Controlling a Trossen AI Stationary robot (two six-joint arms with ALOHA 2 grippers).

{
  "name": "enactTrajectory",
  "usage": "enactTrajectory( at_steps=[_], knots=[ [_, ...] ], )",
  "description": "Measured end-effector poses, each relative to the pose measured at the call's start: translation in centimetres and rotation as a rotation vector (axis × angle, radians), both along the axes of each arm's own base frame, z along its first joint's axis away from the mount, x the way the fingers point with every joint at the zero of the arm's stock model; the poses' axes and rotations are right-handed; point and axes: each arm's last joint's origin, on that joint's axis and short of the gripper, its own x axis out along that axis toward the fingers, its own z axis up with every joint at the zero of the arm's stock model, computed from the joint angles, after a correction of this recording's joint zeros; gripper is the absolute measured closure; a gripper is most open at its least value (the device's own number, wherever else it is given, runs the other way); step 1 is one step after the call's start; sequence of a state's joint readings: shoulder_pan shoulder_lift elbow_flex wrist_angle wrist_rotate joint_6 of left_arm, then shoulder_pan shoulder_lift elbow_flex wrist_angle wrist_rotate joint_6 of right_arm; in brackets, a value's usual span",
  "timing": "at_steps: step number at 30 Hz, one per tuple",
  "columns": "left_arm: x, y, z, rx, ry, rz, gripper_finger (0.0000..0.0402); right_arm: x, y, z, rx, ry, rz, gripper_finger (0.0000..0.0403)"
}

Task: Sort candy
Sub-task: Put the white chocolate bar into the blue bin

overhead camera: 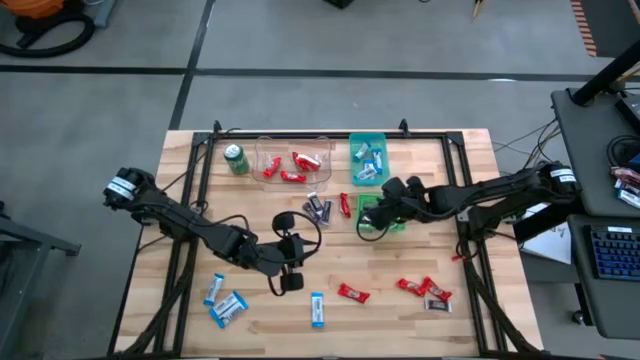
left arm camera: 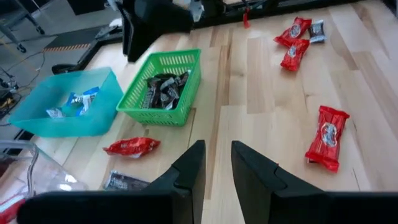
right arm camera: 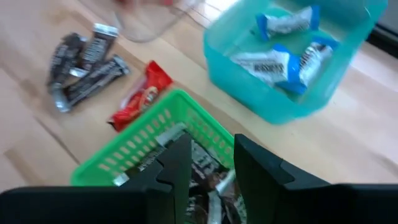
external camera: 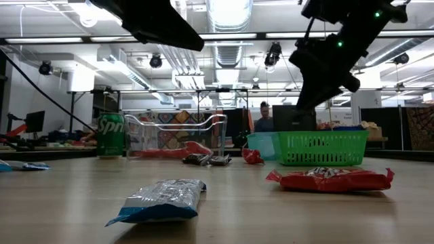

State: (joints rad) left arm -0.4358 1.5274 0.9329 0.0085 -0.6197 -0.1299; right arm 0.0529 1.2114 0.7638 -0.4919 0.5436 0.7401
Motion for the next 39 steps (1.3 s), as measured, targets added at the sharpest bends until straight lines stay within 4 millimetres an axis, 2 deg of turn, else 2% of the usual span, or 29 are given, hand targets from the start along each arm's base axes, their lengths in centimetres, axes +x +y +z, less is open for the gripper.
enactTrajectory(
  at_steps=[7, 11, 17, 21, 24, 28, 30, 34, 39],
  knots=[
    [-0.7, 0.3, -0.4, -0.054, 0.131, 0.062, 0.0342, 0.9, 1.1, 1.9, -0.036, -0.027, 0.104, 0.0293],
    [-1.6, 0.4, -0.4, -0.164, 0.295, 0.106, 0.0342, 1.2, 2.2, 2.8, -0.045, -0.046, 0.158, 0.0293],
    [-3.6, 1.1, -0.2, -0.292, 0.516, 0.311, 0.0343, 1.3, 3.4, 3.3, -0.054, -0.063, 0.209, 0.0293],
    [-5.6, 1.8, -0.6, -0.317, 0.753, 0.387, 0.0351, 1.3, 3.8, 3.4, -0.059, -0.066, 0.231, 0.0294],
    [-6.7, 2.2, -1.3, -0.291, 0.919, 0.347, 0.0358, 1.3, 3.8, 3.4, -0.061, -0.065, 0.233, 0.0294],
    [-7.4, 2.3, -2.7, -0.154, 1.028, 0.129, 0.0363, 1.3, 3.8, 3.4, -0.066, -0.064, 0.239, 0.0294],
    [-7.9, 2.5, -3.5, -0.131, 1.083, 0.077, 0.0364, 1.4, 3.8, 3.5, -0.070, -0.070, 0.244, 0.0293],
    [-8.7, 3.5, -5.0, -0.116, 1.144, 0.090, 0.0364, 1.4, 3.9, 3.5, -0.080, -0.071, 0.258, 0.0293],
    [-9.7, 5.0, -7.0, -0.156, 1.171, 0.219, 0.0364, 1.4, 3.9, 3.5, -0.083, -0.068, 0.263, 0.0294]
  ],
)
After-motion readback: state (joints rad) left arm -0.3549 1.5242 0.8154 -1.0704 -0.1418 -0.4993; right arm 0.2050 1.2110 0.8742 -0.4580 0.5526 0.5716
